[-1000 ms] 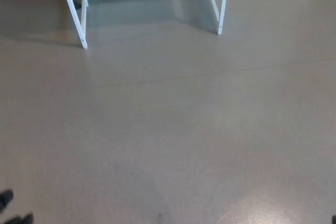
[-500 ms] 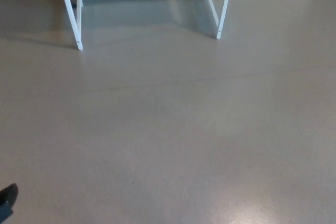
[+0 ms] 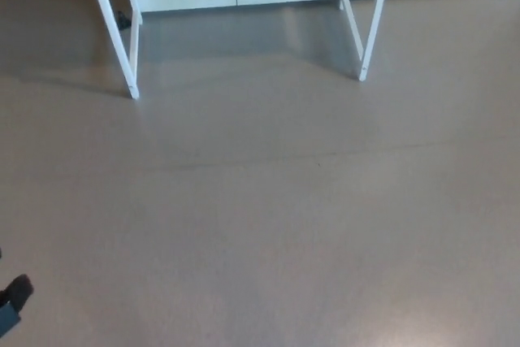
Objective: The robot walk up to a desk on which a bottle is kept on the left hand side and a container is kept on the right hand side. The robot uses its left hand to pick up the bottle and places it in the container.
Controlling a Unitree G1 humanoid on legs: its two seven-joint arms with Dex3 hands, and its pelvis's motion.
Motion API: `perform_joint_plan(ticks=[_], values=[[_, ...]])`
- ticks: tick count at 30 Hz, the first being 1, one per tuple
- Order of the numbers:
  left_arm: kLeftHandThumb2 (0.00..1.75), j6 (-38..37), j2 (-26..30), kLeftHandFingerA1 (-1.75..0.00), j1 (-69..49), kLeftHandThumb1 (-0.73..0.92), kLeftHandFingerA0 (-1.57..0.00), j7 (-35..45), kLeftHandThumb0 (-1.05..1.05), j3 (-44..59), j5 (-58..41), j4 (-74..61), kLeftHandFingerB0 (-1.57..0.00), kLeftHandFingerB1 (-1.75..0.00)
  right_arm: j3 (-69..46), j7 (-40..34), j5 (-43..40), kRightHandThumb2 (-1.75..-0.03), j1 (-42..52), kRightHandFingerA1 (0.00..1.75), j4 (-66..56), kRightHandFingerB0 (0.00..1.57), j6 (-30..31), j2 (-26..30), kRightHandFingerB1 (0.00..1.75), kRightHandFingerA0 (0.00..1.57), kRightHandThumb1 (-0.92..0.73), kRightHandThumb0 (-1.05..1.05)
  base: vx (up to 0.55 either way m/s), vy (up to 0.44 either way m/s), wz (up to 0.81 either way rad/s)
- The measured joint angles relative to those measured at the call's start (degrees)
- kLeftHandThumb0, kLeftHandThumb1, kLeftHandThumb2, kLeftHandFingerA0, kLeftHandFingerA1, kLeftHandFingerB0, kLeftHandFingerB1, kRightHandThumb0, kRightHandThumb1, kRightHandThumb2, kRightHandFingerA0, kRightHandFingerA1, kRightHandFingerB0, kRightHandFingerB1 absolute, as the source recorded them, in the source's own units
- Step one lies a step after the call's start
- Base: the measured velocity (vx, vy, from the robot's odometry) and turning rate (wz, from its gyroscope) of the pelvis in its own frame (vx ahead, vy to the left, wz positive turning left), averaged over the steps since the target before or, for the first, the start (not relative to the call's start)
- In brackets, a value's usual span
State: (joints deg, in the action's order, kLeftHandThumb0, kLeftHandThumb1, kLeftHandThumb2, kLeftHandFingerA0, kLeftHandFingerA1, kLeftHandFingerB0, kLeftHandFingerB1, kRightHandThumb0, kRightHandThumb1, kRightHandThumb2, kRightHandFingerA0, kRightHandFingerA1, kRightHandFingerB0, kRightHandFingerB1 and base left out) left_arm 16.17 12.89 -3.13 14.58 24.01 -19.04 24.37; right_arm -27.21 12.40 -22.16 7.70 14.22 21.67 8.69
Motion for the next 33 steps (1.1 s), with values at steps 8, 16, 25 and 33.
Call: perform_joint_plan(ticks=[8, 16, 25, 33], values=[[0.64, 0.4, 0.0, -0.35, -0.1, 0.76, -0.29, 0.4, -0.16, -0.3, -0.3, 0.0, -0.17, -0.29, 0.1, 0.0, -0.5, -0.87, -0.1, 0.59, 0.1, 0.21, 0.2, 0.2, 0.55, 0.26, -0.38, -0.12, 0.33, -0.042, -0.11], [0.64, 0.9, 0.6, -0.35, 0.4, 0.76, -0.29, 0.5, -0.16, -0.3, -0.3, 0.3, -0.18, -0.29, 0.4, -0.1, -0.8, -0.87, 0.1, 0.57, 0.1, 0.19, 0.4, 0.0, 0.54, 0.22, -0.38, -0.12, 0.47, 0.187, -0.22], [0.67, 1.0, 0.8, -0.35, -2.8, 0.76, -0.31, 0.5, -0.19, -0.6, -0.1, 0.2, -0.21, -0.31, 0.5, 0.5, -0.9, -0.91, 4.6, 0.56, 0.0, 0.16, 0.3, -0.2, 0.53, 0.19, -0.44, -0.09, 0.44, 0.071, 0.15], [0.67, 1.8, 0.9, -0.36, -5.4, 0.75, -0.28, 1.6, -0.22, -2.7, 0.3, 2.3, -0.19, -0.31, 0.3, 3.2, -1.0, -0.57, 9.7, 0.51, 2.3, 0.24, -2.5, -0.7, 0.44, 0.26, -0.61, -0.12, 0.54, -0.082, 0.05]])
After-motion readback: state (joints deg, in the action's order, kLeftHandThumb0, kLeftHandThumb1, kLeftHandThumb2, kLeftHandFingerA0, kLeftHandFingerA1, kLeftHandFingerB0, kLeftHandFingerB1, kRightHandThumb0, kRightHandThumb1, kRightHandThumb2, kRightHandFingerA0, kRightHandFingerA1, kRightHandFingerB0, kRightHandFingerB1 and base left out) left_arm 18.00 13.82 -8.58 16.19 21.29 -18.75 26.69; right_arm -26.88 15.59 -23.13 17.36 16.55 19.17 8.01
